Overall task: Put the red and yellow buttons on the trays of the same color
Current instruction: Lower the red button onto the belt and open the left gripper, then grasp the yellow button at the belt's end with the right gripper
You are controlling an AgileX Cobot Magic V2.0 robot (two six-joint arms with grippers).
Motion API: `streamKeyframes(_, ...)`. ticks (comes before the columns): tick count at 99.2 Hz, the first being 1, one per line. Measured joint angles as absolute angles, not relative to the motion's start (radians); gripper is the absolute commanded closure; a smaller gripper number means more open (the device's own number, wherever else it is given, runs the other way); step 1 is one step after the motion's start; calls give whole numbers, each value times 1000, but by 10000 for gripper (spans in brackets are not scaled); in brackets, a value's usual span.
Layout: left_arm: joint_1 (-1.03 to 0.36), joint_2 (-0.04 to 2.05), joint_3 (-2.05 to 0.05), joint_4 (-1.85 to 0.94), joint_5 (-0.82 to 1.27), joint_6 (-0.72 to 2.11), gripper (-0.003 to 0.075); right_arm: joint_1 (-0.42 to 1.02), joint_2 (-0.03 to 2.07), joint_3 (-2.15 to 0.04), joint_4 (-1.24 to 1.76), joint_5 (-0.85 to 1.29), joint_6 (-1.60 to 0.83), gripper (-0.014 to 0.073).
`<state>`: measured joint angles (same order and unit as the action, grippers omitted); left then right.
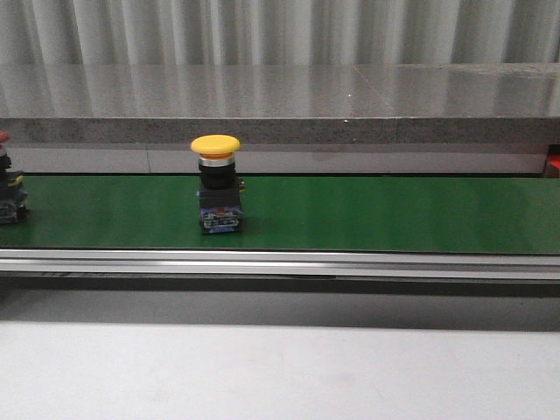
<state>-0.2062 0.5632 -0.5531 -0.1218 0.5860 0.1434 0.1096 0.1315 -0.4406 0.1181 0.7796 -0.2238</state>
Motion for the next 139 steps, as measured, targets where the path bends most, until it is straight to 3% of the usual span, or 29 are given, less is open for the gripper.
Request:
streamKeyframes(12,-208,515,-540,-126,586,143,726,157,226,-474,118,757,-224,643)
streamKeyframes(22,-208,504,-540,-126,586,143,726,209,333,-525,118,746,-224,557)
streamKeyframes(46,-208,504,-540,-126,586,145,726,300,658,-693,127,735,-224,109)
streamKeyframes(58,-208,504,-540,-126,586,145,726,326,824,-792,167,735,-224,-22)
streamKeyframes(99,-208,504,-540,-126,586,145,726,376,1289,-1137,259,903,-223,-31)
streamKeyframes(139,-208,504,-540,-126,586,145,726,451,1622,-1335,262,976,-222,-30)
